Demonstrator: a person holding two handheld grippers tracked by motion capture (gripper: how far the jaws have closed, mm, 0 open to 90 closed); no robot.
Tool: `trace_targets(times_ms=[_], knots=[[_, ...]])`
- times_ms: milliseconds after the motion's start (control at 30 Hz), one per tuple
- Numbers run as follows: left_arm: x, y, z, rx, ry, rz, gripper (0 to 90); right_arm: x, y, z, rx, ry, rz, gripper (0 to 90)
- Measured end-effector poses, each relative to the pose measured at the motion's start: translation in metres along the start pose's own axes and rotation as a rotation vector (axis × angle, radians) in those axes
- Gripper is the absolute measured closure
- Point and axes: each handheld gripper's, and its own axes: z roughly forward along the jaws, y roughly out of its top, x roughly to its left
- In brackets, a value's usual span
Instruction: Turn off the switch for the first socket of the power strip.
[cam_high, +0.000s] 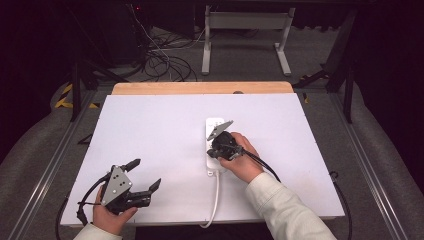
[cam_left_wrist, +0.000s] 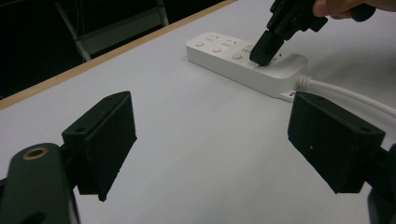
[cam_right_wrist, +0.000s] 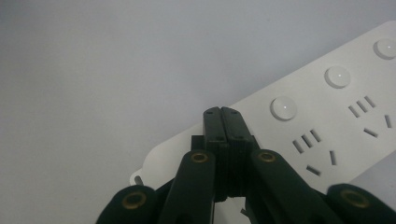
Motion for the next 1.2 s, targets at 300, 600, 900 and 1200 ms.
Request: trace_targets(times_ms=[300, 600, 900, 1200], knots=[[0.0, 0.0, 0.0, 0.0, 0.001, -0.001, 15.5, -0.001, 0.0, 0.0, -0.001, 0.01, 0.015, 90.0], [0.0, 0.0, 0.0, 0.0, 0.0, -0.002, 15.5, 0.002, 0.0, 0.0, 0.005, -0.01, 0.002, 90.0], [0.0, 0.0, 0.0, 0.001, 0.0, -0.001, 15.5, 0.003, -0.001, 0.001, 0.0, -0.018, 0.003, 90.0], [0.002, 0.0, 0.001, 0.004, -0.003, -0.002, 15.5, 0.009, 0.012, -0.033, -0.154, -0.023, 0.003, 90.0]])
